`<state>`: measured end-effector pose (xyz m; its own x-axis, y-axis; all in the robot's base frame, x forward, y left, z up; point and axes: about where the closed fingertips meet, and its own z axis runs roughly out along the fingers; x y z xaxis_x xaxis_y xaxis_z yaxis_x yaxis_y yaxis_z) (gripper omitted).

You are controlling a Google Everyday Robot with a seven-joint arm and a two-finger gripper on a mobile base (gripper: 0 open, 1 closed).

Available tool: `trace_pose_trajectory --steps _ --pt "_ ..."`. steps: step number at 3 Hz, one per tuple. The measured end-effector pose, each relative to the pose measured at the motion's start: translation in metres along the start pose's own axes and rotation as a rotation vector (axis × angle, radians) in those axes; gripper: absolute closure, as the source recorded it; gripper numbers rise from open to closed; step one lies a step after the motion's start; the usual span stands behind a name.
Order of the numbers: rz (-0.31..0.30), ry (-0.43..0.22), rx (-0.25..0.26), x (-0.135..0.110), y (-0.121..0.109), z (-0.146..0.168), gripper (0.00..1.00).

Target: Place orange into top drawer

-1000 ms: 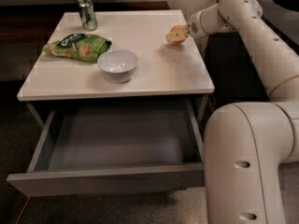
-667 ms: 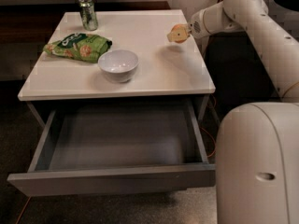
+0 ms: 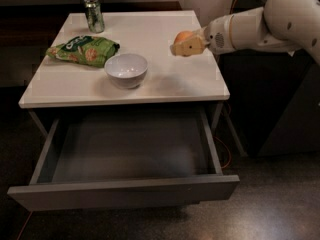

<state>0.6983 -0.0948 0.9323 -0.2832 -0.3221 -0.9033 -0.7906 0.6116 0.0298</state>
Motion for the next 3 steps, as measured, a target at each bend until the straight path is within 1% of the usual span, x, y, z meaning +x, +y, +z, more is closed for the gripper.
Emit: trace_pose_trajectory --steps 1,2,3 --pt "0.025 0.025 -0.117 0.026 0.045 0.009 1.00" --pt "-0.019 0.053 -0.253 0.034 0.088 0.021 1.00" --pt "-0.070 0.107 -0.379 0.038 0.124 0.027 1.00"
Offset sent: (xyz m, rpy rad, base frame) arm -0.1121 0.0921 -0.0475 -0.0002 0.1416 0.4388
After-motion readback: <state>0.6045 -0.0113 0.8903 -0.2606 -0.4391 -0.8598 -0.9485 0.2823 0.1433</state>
